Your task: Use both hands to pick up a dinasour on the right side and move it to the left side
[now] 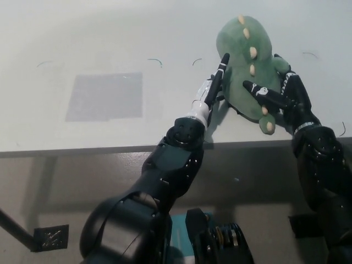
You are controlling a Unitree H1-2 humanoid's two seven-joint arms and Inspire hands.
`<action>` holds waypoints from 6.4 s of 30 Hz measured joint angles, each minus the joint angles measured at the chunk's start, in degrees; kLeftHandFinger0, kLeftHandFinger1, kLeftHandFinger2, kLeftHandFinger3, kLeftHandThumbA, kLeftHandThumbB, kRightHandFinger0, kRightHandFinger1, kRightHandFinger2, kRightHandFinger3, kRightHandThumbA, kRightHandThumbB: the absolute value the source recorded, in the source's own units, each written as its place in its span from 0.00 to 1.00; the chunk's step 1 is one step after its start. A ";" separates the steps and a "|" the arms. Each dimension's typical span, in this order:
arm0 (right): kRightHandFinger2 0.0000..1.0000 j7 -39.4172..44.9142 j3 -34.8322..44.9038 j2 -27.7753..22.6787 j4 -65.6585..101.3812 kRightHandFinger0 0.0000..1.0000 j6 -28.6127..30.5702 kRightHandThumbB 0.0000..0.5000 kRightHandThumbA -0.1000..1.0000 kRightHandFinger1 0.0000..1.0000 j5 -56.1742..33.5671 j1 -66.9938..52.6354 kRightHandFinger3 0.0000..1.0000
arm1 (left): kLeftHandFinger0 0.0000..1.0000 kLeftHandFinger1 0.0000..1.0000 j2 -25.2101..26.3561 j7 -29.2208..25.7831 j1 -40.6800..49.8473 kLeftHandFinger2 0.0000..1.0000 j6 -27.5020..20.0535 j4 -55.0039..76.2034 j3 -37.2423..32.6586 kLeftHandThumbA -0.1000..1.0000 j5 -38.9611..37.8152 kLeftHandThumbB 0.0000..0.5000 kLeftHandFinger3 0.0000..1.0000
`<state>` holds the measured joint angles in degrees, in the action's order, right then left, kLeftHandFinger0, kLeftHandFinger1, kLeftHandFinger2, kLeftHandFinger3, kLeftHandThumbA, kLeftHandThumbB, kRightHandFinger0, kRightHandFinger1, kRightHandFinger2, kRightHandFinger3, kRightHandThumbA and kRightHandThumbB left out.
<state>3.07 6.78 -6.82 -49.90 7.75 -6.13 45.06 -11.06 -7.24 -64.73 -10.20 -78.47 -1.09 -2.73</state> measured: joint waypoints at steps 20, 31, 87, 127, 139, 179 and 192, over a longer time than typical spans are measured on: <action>1.00 -3.83 -1.79 2.80 -1.23 1.00 1.75 0.29 1.00 1.00 0.96 -0.91 1.00 | 1.00 1.00 0.66 0.22 3.19 1.00 -2.18 2.21 -0.49 1.00 -0.25 0.19 1.00; 1.00 -6.63 -3.35 5.57 -1.60 1.00 2.51 0.18 1.00 1.00 1.86 -0.99 1.00 | 1.00 1.00 1.48 0.49 6.54 1.00 -4.14 5.29 0.64 1.00 -0.60 0.21 1.00; 1.00 -8.12 -15.41 17.81 -11.46 1.00 1.33 0.18 1.00 1.00 6.69 6.75 1.00 | 1.00 1.00 14.34 5.03 30.94 1.00 5.88 44.55 5.47 1.00 -4.97 0.20 1.00; 1.00 -2.01 -18.26 20.75 -11.42 1.00 -1.02 0.24 1.00 1.00 7.99 9.16 1.00 | 1.00 1.00 19.28 5.53 36.77 1.00 8.88 53.30 8.49 1.00 -5.29 0.18 1.00; 1.00 -1.91 -18.09 19.22 -8.31 1.00 -0.66 0.56 1.00 1.00 8.64 7.91 1.00 | 1.00 1.00 19.23 6.81 35.95 1.00 8.04 51.87 7.82 1.00 -5.99 0.48 1.00; 1.00 7.37 -11.41 6.31 26.83 1.00 -4.03 0.33 1.00 1.00 4.35 -7.00 1.00 | 1.00 1.00 27.46 17.19 49.38 1.00 9.22 74.04 11.01 1.00 -11.36 0.56 1.00; 1.00 9.79 -9.94 -0.51 45.64 1.00 -8.97 0.17 1.00 1.00 0.51 -20.10 1.00 | 1.00 1.00 19.87 14.19 56.70 1.00 9.35 83.05 11.19 1.00 -10.61 0.64 1.00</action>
<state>12.86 -3.16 -7.34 -4.26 -1.22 -5.62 24.96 8.81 6.95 -8.04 -0.85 4.59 10.09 -13.34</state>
